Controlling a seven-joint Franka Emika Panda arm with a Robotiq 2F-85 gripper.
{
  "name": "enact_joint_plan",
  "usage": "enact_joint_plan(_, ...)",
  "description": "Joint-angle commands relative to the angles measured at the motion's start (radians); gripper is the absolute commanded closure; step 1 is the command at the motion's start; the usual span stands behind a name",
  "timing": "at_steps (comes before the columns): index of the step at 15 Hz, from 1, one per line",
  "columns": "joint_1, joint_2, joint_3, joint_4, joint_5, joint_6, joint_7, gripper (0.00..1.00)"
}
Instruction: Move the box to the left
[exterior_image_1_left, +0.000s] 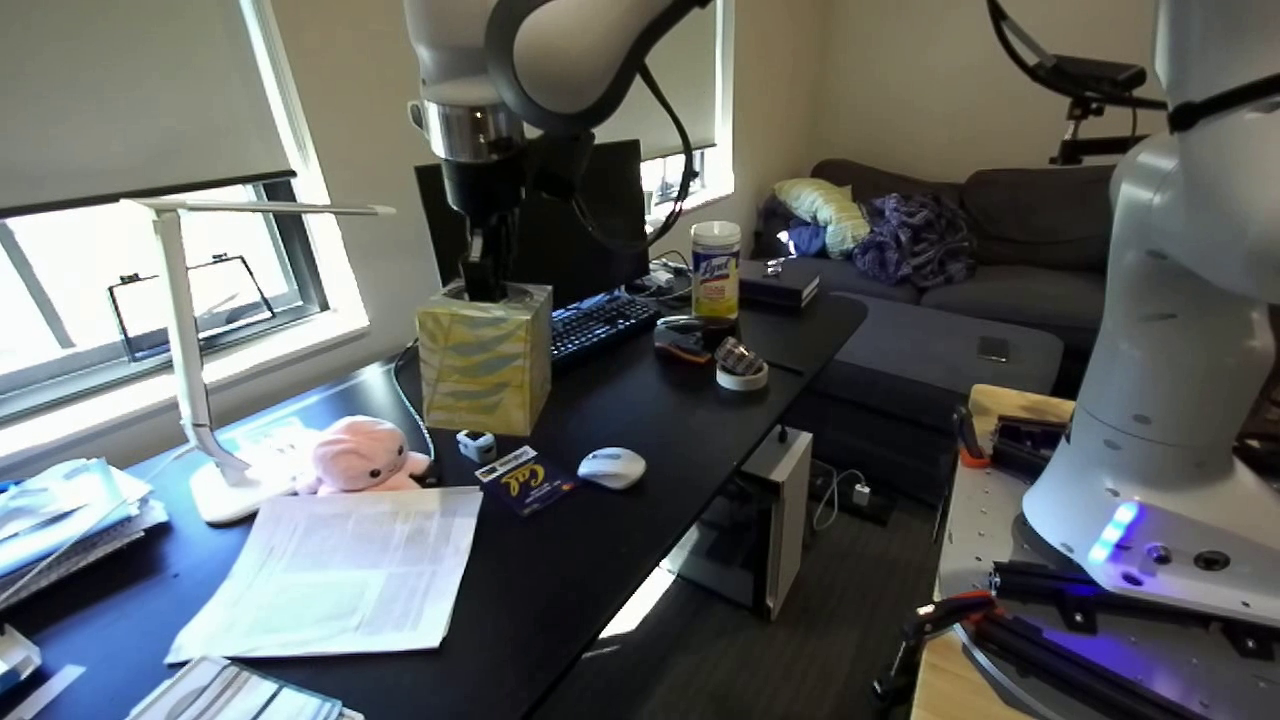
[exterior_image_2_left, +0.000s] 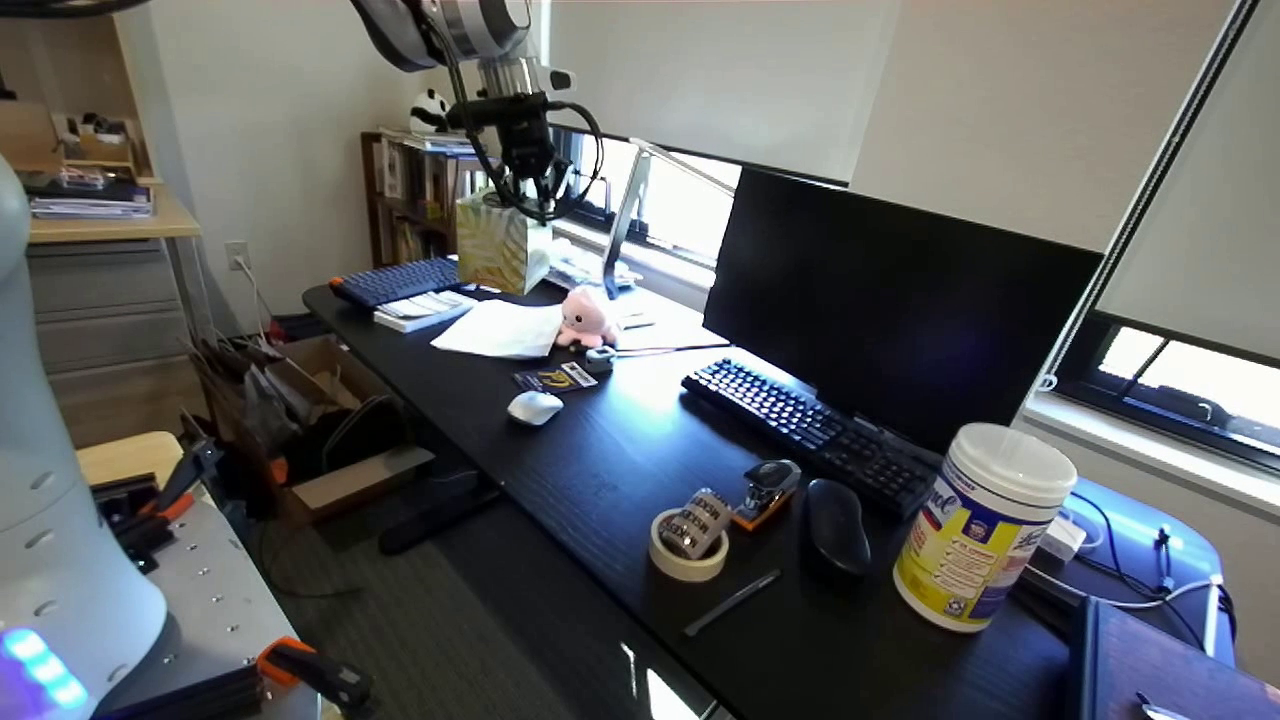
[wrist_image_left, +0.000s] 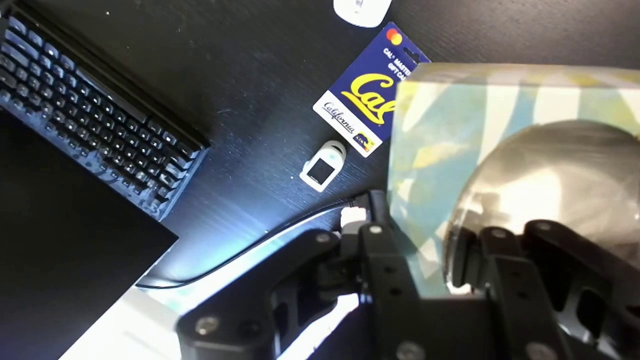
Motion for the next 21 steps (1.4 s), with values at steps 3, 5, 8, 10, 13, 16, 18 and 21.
enact_joint_plan(3,0.070,0.154,0.009,0.155,-0.004,-0.084,0.068,0.96)
enact_joint_plan(5,0.117,0.242,-0.002,0.246,-0.016,-0.125,0.121,0.96)
enact_joint_plan(8,0.194,0.376,-0.034,0.389,-0.023,-0.184,0.211,0.96)
enact_joint_plan(10,0.227,0.452,-0.050,0.473,-0.006,-0.213,0.233,0.96)
enact_joint_plan(13,0.279,0.552,-0.088,0.584,-0.014,-0.241,0.279,0.96)
enact_joint_plan(16,0.327,0.627,-0.123,0.674,-0.018,-0.281,0.326,0.96)
enact_joint_plan(18,0.348,0.669,-0.141,0.728,-0.012,-0.301,0.347,0.96)
enact_joint_plan(21,0.367,0.715,-0.158,0.790,0.003,-0.319,0.363,0.96)
